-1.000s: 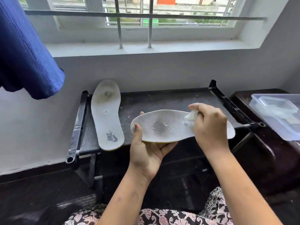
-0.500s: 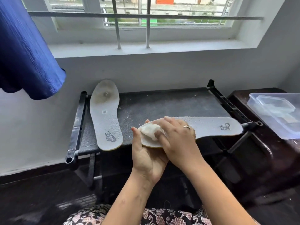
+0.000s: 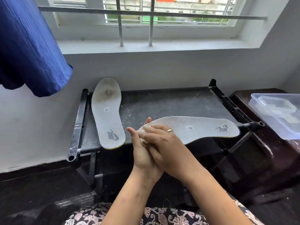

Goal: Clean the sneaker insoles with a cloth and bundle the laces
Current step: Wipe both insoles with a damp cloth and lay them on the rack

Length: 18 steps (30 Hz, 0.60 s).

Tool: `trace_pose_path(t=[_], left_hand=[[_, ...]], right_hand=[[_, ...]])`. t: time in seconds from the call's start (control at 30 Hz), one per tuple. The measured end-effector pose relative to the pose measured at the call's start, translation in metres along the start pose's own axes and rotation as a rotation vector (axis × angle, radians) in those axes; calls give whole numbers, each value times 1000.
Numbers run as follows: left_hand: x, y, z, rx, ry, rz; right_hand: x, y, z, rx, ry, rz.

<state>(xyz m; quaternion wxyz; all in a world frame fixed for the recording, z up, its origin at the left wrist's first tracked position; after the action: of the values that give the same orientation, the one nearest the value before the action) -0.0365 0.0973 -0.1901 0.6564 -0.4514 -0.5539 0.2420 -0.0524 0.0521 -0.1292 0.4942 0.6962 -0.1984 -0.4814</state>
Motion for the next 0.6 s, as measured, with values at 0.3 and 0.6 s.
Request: trace_pose_path(t=[0.3, 0.6], left_hand=[[-10, -9, 2, -46, 83, 138], [-9, -10, -1, -2, 96, -28]], right_hand=[[41, 25, 10, 180, -174, -3], [30, 23, 11, 170, -172, -116]])
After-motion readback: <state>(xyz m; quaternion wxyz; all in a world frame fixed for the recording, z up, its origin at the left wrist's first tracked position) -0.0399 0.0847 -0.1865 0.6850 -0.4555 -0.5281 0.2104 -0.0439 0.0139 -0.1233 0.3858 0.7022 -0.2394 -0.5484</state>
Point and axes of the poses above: each hand's wrist, its own z-axis away from the middle knuckle, its own y-axis out of the back of the hand, x = y × z, the point moved 5 cm from there along -z, towards the middle knuckle, and after that the axes turned 15 degrees about -x, right-handed, at the moved point
